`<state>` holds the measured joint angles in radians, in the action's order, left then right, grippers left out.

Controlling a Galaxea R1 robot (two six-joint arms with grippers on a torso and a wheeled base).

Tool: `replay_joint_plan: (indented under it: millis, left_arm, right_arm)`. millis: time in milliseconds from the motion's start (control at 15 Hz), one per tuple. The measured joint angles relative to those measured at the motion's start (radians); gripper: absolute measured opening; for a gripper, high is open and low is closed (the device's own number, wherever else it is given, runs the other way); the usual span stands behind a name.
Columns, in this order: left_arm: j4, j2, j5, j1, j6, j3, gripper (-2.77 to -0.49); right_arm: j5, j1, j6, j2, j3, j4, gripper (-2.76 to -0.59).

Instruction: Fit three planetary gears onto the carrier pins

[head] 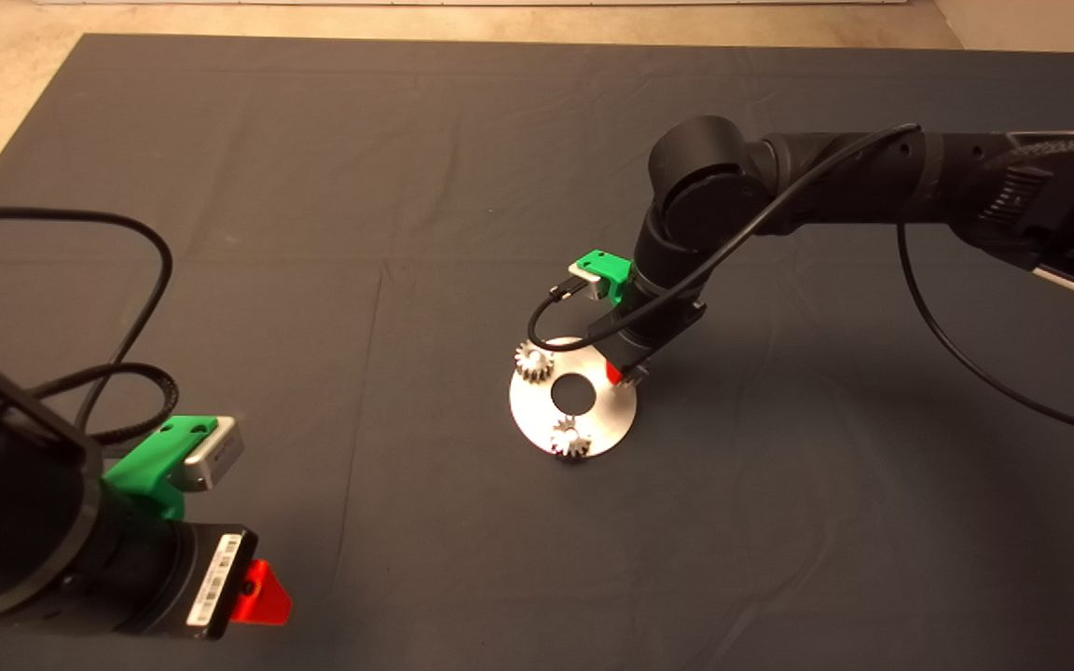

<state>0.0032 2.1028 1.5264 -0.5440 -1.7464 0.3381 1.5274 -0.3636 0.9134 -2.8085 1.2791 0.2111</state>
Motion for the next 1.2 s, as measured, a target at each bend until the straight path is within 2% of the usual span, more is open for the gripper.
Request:
replay_joint_plan:
  millis: [267, 600, 1200]
  left_arm:
    - [0.0, 0.0, 0.0, 0.0, 0.0, 0.0, -0.93]
    - [0.0, 0.0, 0.0, 0.0, 0.0, 0.0, -0.93]
    - [0.0, 0.0, 0.0, 0.0, 0.0, 0.0, -0.93]
  right_arm:
    - [0.0, -0.008, 0.0, -0.001, 0.0, 0.009, -2.28]
    - [0.001, -0.045, 0.0, -0.006, 0.0, 0.014, -2.28]
    - [0.002, -0.044, 0.0, -0.01, 0.033, 0.015, -2.28]
